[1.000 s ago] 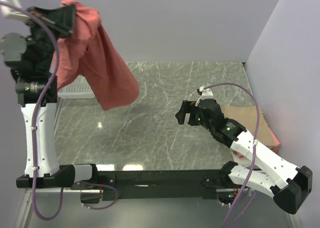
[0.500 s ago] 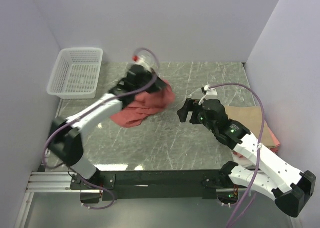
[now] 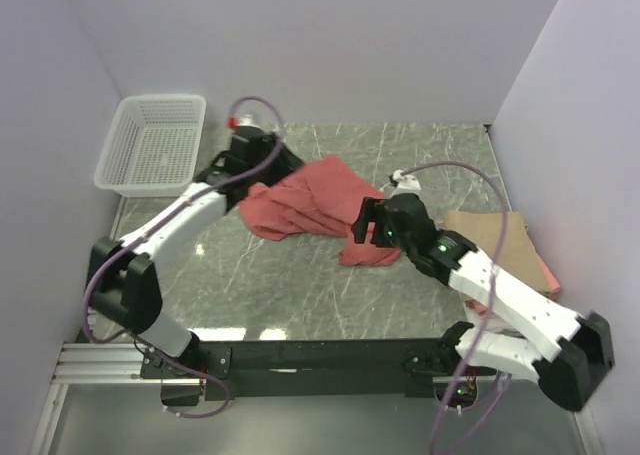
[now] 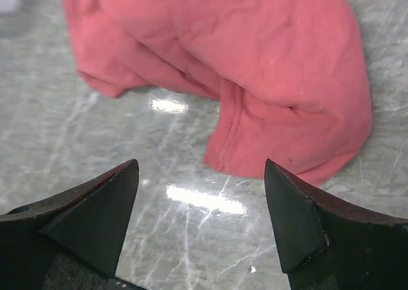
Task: Fold and stack the t-shirts
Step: Flatten the tshirt out
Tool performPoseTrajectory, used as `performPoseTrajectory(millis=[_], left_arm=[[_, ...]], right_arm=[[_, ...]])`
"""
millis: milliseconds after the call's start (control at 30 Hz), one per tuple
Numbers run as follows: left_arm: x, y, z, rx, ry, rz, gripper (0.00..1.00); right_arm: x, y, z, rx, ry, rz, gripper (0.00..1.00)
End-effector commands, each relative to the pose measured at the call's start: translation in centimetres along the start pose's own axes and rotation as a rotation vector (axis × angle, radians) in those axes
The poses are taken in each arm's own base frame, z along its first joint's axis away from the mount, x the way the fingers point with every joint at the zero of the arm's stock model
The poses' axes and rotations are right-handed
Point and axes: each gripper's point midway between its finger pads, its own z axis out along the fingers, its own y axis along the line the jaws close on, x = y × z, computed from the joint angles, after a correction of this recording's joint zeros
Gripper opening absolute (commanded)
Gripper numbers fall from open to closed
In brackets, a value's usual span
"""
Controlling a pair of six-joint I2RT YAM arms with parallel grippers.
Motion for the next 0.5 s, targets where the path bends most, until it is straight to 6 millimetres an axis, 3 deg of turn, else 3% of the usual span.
performPoseTrajectory(millis=[0, 33, 67, 133, 200, 267, 300, 333, 367, 467], left_arm=[[-5.1, 6.3, -3.4, -0.188, -0.145, -0.123, 0.52], [-5.1, 8.6, -3.4, -0.231, -0.150, -0.138, 0.51], [-6.5, 10.8, -3.8, -0.268, -0.180, -0.171, 0.49], [-7.7, 12.8, -3.4, -0.311, -0.194, -0.182, 0.48], [-8.0, 16.3, -2.4, -0.438, -0.184, -0.185, 0.47], [-9.8, 17.2, -1.8, -0.490, -0.211, -0.179, 0.44], [-9.1, 19.1, -0.8, -0.552, -0.177, -0.181, 0.44], [-10.1, 18.9, -0.4, -0.557, -0.192, -0.179, 0.43], [-10.0, 20.3, 0.6, -0.598, -0.187, -0.183, 0.42], [-10.8, 21.1, 1.9, -0.645, -0.184, -0.186, 0.40]], right_arm=[[-0.5, 1.2, 2.4, 0.025, 0.023, -0.011, 0.84], [-1.3, 1.9, 2.9, 0.021, 0.020, -0.019, 0.82], [0.0, 1.7, 4.5, 0.056, 0.069, -0.040, 0.80], [0.0, 2.5, 5.7, 0.078, 0.091, -0.056, 0.77], [1.8, 2.0, 7.4, 0.132, 0.148, -0.081, 0.75], [3.1, 2.2, 8.4, 0.154, 0.186, -0.099, 0.73], [3.6, 2.1, 8.6, 0.165, 0.194, -0.098, 0.73], [4.1, 1.9, 8.8, 0.178, 0.203, -0.101, 0.73], [4.8, 1.8, 9.0, 0.186, 0.218, -0.107, 0.73], [5.8, 1.1, 9.1, 0.217, 0.232, -0.105, 0.73]])
